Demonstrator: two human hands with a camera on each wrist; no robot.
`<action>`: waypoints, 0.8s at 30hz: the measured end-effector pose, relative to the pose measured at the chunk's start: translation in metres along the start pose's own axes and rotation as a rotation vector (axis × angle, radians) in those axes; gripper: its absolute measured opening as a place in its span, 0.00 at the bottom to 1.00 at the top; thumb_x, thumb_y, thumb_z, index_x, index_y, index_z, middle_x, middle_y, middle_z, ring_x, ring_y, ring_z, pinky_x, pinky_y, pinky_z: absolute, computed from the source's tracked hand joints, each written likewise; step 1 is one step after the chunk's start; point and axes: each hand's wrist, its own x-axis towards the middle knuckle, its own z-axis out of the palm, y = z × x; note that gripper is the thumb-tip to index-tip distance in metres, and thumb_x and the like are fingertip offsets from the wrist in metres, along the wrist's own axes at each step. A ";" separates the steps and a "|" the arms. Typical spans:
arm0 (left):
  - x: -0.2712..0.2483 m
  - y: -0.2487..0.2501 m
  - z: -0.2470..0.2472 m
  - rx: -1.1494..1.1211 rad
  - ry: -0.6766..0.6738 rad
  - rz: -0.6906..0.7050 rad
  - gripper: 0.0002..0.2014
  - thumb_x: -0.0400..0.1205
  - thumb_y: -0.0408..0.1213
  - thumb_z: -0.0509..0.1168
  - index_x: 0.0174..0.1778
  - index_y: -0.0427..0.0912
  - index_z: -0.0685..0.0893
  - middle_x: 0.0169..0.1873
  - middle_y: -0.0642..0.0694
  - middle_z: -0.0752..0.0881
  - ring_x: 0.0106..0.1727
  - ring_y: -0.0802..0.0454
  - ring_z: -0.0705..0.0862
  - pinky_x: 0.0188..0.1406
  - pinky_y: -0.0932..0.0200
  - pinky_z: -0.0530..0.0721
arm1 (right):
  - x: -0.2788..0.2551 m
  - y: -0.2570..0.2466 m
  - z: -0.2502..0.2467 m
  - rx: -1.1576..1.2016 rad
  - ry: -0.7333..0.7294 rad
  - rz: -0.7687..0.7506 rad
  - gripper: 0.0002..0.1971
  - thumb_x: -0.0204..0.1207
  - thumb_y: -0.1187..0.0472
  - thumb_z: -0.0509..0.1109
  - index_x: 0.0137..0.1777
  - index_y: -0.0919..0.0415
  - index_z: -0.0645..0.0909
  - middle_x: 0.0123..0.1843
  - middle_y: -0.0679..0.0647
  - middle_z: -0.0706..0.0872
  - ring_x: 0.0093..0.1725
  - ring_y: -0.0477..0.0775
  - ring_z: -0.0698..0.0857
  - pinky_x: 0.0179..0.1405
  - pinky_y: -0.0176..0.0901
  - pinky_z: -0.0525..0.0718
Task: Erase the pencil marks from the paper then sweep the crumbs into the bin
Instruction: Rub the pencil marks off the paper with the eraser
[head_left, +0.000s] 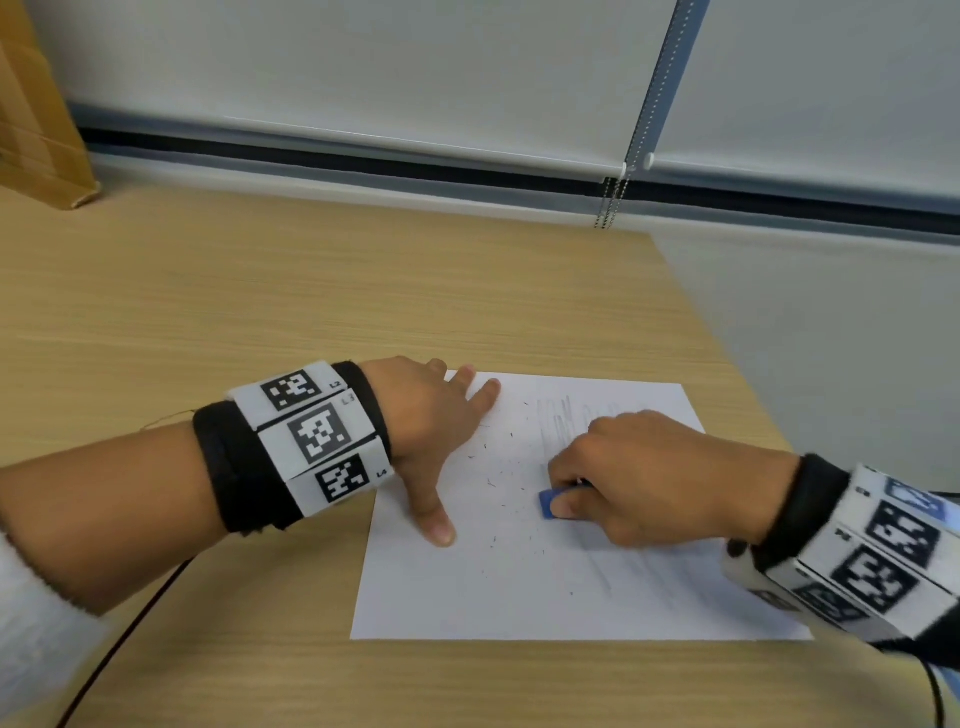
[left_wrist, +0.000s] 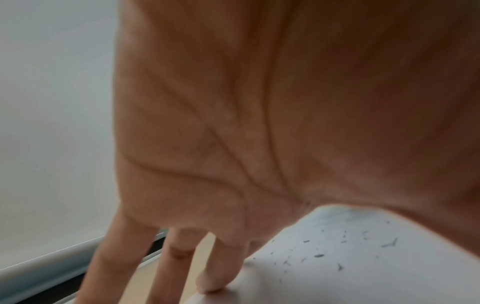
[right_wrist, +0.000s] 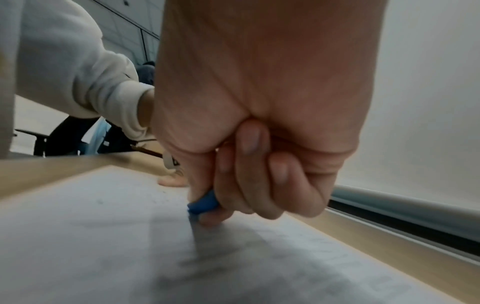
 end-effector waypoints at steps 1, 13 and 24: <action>-0.001 0.000 0.000 -0.001 0.001 -0.002 0.74 0.61 0.71 0.74 0.82 0.42 0.27 0.84 0.41 0.34 0.85 0.36 0.47 0.79 0.36 0.60 | -0.003 -0.001 0.000 0.004 -0.035 -0.020 0.16 0.81 0.47 0.61 0.37 0.57 0.74 0.29 0.49 0.76 0.28 0.51 0.72 0.34 0.47 0.73; -0.006 -0.001 -0.001 0.006 -0.008 0.005 0.71 0.64 0.71 0.72 0.83 0.41 0.29 0.84 0.42 0.32 0.85 0.37 0.45 0.80 0.37 0.58 | 0.058 0.026 -0.018 0.022 0.038 0.085 0.19 0.81 0.46 0.61 0.36 0.59 0.79 0.31 0.53 0.80 0.37 0.60 0.81 0.30 0.45 0.72; 0.002 -0.004 0.004 -0.027 0.006 0.035 0.71 0.61 0.70 0.75 0.82 0.54 0.26 0.84 0.43 0.31 0.85 0.38 0.44 0.81 0.38 0.56 | 0.049 0.025 -0.013 0.043 0.065 0.078 0.19 0.81 0.45 0.61 0.34 0.57 0.76 0.29 0.50 0.78 0.33 0.56 0.78 0.28 0.44 0.70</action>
